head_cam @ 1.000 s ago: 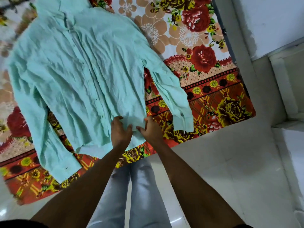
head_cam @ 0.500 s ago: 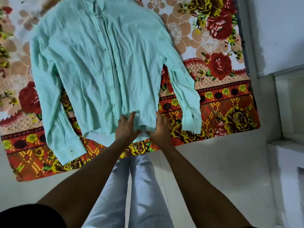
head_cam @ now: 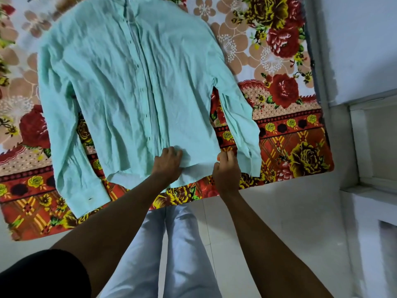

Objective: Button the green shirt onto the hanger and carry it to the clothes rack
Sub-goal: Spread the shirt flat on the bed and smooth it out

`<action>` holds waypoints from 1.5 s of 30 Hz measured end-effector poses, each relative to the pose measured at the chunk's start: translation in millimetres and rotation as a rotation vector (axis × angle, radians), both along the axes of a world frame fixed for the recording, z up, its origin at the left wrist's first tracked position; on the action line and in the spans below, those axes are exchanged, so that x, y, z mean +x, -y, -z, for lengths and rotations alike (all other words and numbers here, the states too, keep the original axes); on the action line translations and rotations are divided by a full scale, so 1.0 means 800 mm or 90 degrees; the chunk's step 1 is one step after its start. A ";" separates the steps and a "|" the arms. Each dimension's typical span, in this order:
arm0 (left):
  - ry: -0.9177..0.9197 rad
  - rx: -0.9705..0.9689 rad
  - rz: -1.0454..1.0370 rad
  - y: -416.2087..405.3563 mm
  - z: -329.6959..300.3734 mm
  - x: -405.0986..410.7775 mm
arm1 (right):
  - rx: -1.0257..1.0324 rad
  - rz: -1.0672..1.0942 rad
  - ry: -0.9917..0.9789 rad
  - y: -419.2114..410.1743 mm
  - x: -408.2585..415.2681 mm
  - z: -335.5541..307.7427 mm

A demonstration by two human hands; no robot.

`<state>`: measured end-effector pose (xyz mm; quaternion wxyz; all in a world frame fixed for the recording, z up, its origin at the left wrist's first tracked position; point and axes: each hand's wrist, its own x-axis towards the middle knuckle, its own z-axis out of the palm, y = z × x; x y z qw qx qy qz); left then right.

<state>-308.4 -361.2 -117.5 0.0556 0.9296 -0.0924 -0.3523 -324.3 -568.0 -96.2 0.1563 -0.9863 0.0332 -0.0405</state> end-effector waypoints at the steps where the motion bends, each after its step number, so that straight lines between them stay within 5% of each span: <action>1: 0.009 0.010 0.012 -0.001 0.003 0.000 | 0.013 0.006 0.000 -0.004 0.000 0.001; 7: -0.001 0.015 0.063 -0.010 0.003 -0.002 | 0.180 0.251 -0.082 -0.027 -0.003 0.005; 12: 0.135 0.024 0.124 -0.012 -0.009 -0.014 | -0.110 -0.041 0.021 0.017 -0.009 0.001; 18: 0.311 -0.070 0.182 -0.011 -0.017 -0.047 | -0.174 -0.091 0.065 0.044 -0.010 0.001; 26: 0.267 -0.116 0.113 0.002 -0.014 -0.050 | -0.257 -0.060 -0.073 0.052 -0.006 0.008; 33: 0.140 0.023 0.120 -0.012 -0.003 -0.050 | -0.360 -0.087 -0.235 0.046 -0.005 0.012; 38: 0.104 -0.116 -0.096 -0.023 -0.009 -0.049 | -0.371 0.005 -0.329 0.035 -0.003 0.015; 42: 0.146 -0.203 -0.327 -0.010 -0.011 -0.029 | -0.216 0.014 -0.248 0.008 0.003 0.010; 45: 0.077 -0.209 -0.450 0.007 -0.008 -0.005 | -0.091 -0.104 -0.222 -0.028 0.019 0.014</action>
